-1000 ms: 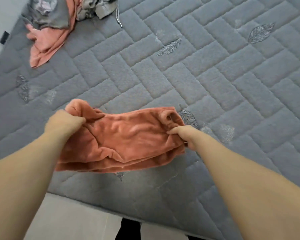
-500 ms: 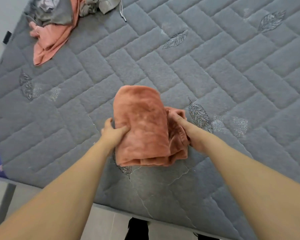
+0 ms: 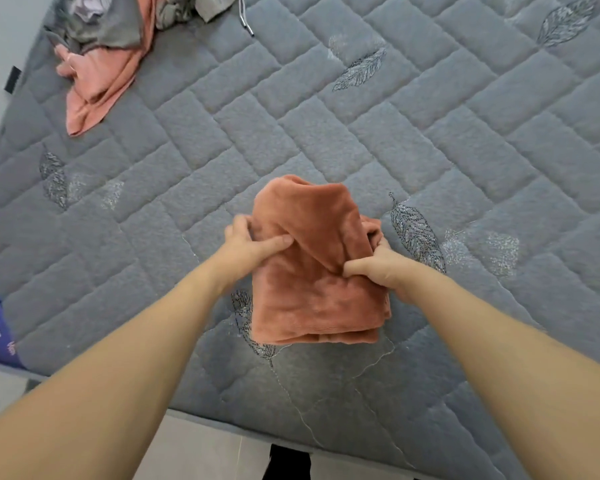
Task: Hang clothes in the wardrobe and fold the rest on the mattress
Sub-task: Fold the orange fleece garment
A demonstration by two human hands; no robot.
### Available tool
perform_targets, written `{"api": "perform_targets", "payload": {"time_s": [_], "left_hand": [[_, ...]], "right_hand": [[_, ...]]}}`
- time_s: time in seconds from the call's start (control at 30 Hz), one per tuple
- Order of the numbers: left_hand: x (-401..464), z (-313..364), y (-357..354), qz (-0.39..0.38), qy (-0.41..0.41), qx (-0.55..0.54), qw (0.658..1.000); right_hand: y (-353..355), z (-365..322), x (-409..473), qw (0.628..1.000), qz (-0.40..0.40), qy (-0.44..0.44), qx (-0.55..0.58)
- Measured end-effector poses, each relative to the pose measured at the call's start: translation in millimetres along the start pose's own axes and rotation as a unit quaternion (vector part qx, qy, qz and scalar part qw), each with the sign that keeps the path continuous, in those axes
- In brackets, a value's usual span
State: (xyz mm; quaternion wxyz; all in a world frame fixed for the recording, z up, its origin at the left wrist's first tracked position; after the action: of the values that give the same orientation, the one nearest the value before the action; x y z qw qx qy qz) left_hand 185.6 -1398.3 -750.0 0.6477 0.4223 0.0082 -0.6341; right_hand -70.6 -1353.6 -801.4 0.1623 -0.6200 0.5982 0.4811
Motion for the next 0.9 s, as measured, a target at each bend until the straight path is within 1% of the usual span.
{"api": "perform_targets", "payload": {"time_s": [0.07,0.1,0.13,0.2,0.23,0.27,0.3,0.37,0.47,0.5,0.57,0.63,0.77,0.83,0.9], "left_hand": [[15,21,18,0.049,-0.055,-0.030,0.997],[23,29,17,0.047,-0.065,-0.029,0.996],[30,33,10,0.033,-0.057,-0.012,0.998],[37,26,-15,-0.011,0.005,0.015,1.000],[37,19,-27,-0.026,0.047,0.004,0.999],[36,11,-35,-0.025,0.081,-0.016,0.996],[37,5,-39,-0.007,0.100,-0.032,0.994],[37,-1,-40,0.027,0.109,-0.058,0.992],[28,-3,-30,0.016,0.134,-0.104,0.985],[22,-7,-22,0.016,0.149,-0.113,0.982],[5,-22,3,0.041,0.183,-0.129,0.974],[-16,-43,34,0.078,0.221,-0.166,0.958],[-84,-92,109,0.169,0.283,-0.288,0.899],[-133,-113,153,0.231,0.291,-0.315,0.873],[-191,-128,198,0.284,0.292,-0.332,0.851]], "right_hand": [[4,5,2,0.999,0.019,-0.002,0.033],[4,9,3,0.998,0.022,-0.008,0.056],[5,14,5,0.996,0.027,-0.020,0.081],[4,24,8,0.991,0.031,-0.055,0.120],[3,25,9,0.989,0.026,-0.067,0.127],[1,24,11,0.990,0.014,-0.071,0.124],[0,20,11,0.991,-0.003,-0.068,0.117],[1,10,10,0.992,-0.025,-0.057,0.110],[7,1,3,0.988,-0.042,-0.044,0.141],[4,-3,-1,0.985,-0.060,-0.041,0.157],[-13,-15,-16,0.979,-0.114,-0.042,0.161],[-38,-31,-35,0.973,-0.178,-0.045,0.136],[-99,-77,-94,0.959,-0.282,-0.013,0.026],[-134,-102,-146,0.941,-0.333,0.037,-0.035],[-163,-130,-202,0.924,-0.354,0.115,-0.082]]}}
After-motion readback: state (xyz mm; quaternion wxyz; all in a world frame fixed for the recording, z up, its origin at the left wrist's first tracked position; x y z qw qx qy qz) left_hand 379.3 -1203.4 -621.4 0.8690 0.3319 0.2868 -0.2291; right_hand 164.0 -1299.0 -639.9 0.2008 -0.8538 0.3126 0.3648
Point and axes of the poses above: each hand's wrist, its own x-axis towards the middle knuckle, its own y-axis out of the back of the hand, z = x × y, the point moved 8 cm from there along x, towards the middle knuckle, and after that the axes turned 11 degrees about z, right-handed, at the moved point
